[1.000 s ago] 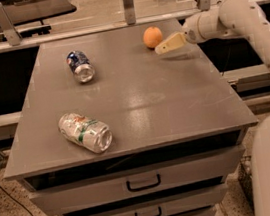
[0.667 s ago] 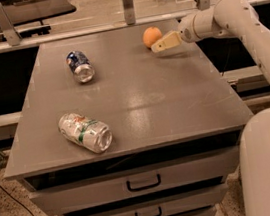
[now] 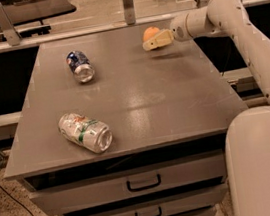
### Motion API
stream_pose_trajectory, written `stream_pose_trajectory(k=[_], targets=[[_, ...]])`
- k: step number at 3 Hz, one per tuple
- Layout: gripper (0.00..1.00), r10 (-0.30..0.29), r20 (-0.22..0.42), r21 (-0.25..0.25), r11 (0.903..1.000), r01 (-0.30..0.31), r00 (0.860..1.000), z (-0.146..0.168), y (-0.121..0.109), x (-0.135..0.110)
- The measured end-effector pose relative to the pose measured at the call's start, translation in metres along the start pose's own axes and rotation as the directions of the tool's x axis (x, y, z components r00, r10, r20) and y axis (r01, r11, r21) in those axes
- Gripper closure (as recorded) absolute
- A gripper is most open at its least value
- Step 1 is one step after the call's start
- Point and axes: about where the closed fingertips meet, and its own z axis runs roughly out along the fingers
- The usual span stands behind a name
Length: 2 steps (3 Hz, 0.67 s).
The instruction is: Move orange near pepsi can
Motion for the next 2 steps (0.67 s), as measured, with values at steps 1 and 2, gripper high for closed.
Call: stream_pose_trajectory(k=[1,2], targets=[[0.16,0.036,-0.014,-0.067,0.9971,-0.037,0.999,0.012,0.017,0.001],[0.39,0.059,-0.043,-0.111,0.9918,-0.063,0.997,0.019,0.029,0.009]])
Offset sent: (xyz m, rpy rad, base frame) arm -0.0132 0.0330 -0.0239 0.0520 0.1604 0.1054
